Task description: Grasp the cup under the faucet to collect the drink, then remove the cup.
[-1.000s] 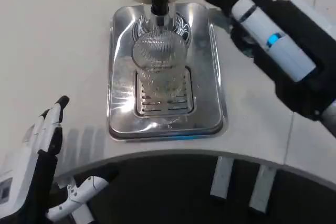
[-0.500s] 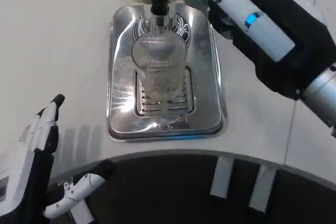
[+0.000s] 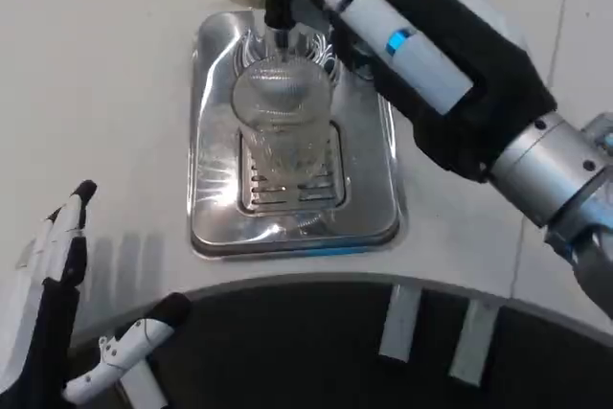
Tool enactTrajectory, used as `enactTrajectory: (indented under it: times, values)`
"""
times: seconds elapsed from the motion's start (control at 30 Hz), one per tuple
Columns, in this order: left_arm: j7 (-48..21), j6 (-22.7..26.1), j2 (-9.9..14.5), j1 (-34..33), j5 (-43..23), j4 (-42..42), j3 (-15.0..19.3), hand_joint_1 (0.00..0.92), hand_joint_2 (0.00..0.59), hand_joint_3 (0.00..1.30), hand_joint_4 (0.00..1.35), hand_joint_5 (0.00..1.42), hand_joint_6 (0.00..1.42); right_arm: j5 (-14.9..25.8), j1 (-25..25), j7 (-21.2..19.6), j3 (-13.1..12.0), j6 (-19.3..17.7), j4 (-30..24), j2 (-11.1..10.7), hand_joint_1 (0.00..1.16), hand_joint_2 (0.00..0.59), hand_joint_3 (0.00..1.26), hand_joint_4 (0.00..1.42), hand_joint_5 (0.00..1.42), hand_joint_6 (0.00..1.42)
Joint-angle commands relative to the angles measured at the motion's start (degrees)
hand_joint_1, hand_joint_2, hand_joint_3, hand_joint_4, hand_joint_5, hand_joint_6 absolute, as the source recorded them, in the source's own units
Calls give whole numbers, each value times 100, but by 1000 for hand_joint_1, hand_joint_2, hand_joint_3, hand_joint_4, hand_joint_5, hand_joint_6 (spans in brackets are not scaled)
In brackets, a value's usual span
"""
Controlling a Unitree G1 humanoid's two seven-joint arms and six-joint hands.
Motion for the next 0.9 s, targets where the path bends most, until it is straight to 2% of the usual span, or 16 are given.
enactTrajectory:
  times: [0.03,0.1,0.17,0.23,0.33,0.57,0.63,0.7,0.87,0.9]
  values:
    - [72,-62,43,38,-78,115,40,14,60,0,0,27,49,10,-46,54,205,-34,79,50,177,586,0,0,0,0]
    - [120,-125,29,26,-135,165,67,14,61,0,0,78,82,-29,-108,103,304,-38,131,37,175,586,0,0,0,0]
    - [168,-186,43,30,-137,197,91,15,62,0,0,86,88,-121,-244,202,423,-36,152,-74,152,582,0,0,0,0]
    - [161,-187,77,14,-120,224,94,16,64,0,0,86,90,-184,-334,252,509,8,131,-195,65,574,0,0,0,0]
    - [131,-170,109,-32,-123,275,84,15,61,0,0,77,94,-363,-397,388,695,-1,81,-466,4,571,0,0,0,0]
    - [148,-199,111,-64,-129,326,51,27,60,0,0,90,98,-799,-539,631,1051,-88,93,-917,0,537,0,0,0,0]
    - [158,-206,109,-58,-123,330,51,27,60,0,0,91,98,-1052,-699,811,1238,-193,85,-1155,0,537,0,0,0,0]
    - [161,-213,108,-47,-125,340,52,28,60,0,0,92,99,-1270,-834,929,1389,-234,44,-1300,0,538,0,0,0,0]
    - [172,-198,90,-17,-111,343,47,28,60,0,0,101,109,-1656,-1052,1081,1620,-125,-7,-1439,0,543,0,0,0,0]
    - [173,-193,85,-11,-109,342,43,28,60,0,0,103,111,-1810,-1156,1154,1728,-112,-30,-1521,0,545,0,0,0,0]
